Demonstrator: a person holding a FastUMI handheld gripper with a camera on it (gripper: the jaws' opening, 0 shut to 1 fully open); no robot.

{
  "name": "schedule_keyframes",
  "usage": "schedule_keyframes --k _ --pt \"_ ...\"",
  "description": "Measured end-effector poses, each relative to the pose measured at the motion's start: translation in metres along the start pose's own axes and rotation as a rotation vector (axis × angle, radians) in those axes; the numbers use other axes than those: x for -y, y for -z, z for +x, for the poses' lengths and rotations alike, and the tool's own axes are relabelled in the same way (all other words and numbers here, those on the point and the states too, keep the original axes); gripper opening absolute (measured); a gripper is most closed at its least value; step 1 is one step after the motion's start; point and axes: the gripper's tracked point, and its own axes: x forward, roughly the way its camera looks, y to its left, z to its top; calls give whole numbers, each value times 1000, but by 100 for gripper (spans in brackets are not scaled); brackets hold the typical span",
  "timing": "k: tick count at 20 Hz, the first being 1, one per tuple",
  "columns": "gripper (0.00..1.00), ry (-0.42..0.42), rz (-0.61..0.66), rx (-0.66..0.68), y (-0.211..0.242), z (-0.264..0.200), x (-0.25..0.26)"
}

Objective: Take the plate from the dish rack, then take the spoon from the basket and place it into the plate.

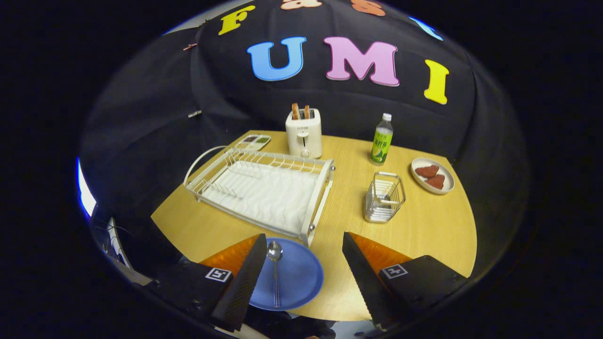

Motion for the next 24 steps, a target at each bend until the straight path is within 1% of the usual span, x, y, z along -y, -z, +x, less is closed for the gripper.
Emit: schedule_keyframes --k 5,8,12,14,17,24 --pt "99 41 -62 198 -89 -34 15" --pt "99 58 -82 281 -126 -55 15" --pt "97 71 -64 371 -165 -85 13" --pt "98 91 -67 412 -179 -96 19" --pt "98 114 -75 447 -188 -105 26" --pt "98 126 -54 431 -183 -103 33"
